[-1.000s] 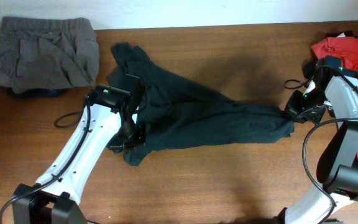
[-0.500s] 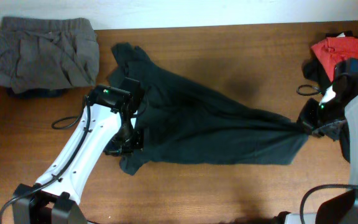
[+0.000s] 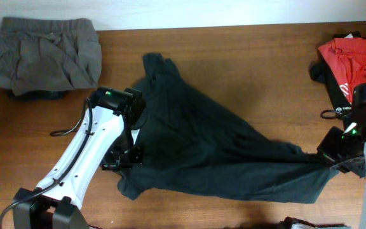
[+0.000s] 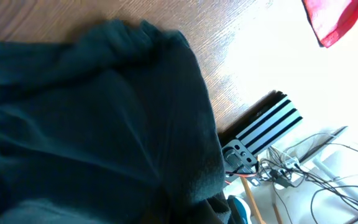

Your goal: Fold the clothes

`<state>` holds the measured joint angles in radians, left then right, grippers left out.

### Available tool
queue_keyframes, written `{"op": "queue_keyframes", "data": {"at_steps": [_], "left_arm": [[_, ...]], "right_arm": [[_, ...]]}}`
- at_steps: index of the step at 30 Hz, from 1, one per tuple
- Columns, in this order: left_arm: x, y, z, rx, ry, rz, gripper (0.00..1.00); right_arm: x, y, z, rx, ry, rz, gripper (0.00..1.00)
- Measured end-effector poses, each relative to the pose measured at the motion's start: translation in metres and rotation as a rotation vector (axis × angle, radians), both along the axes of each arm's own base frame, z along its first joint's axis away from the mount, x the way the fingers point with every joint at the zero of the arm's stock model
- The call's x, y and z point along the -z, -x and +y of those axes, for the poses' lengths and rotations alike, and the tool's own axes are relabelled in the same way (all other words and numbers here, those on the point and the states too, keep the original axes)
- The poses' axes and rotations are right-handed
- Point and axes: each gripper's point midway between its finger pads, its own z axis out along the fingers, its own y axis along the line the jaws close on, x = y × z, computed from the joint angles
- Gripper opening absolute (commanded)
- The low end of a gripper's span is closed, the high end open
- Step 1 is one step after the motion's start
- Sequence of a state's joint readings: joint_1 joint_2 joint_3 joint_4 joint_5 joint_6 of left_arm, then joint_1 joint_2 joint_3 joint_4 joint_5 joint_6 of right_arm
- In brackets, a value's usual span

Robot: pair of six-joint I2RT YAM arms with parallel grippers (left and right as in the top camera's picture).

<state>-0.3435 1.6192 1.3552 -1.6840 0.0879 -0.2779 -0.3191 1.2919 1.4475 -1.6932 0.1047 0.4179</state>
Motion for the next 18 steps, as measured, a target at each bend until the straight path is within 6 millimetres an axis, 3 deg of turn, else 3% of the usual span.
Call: {"op": "queue_keyframes", "data": {"at_steps": [3,10,11,17,18], "left_arm": [[-0.003,-0.002,-0.007,0.012,0.045,-0.005,0.01],[-0.014,-0.027,-0.018,0.035,0.105,-0.114,0.04],[-0.014,-0.028,-0.019,0.035,0.107,-0.118,0.08],[-0.017,-0.02,-0.016,0.042,0.102,-0.083,0.08],[-0.017,-0.018,-0.017,0.044,0.106,-0.073,0.17]], "right_arm": [[0.0,0.0,0.0,0.0,0.0,-0.001,0.09],[0.004,-0.003,0.002,-0.001,-0.014,-0.009,0.1],[0.006,-0.003,0.002,-0.001,-0.017,-0.007,0.1],[0.012,-0.002,0.008,-0.023,-0.05,0.005,0.1],[0.012,-0.003,0.01,-0.035,-0.061,0.002,0.2]]}}
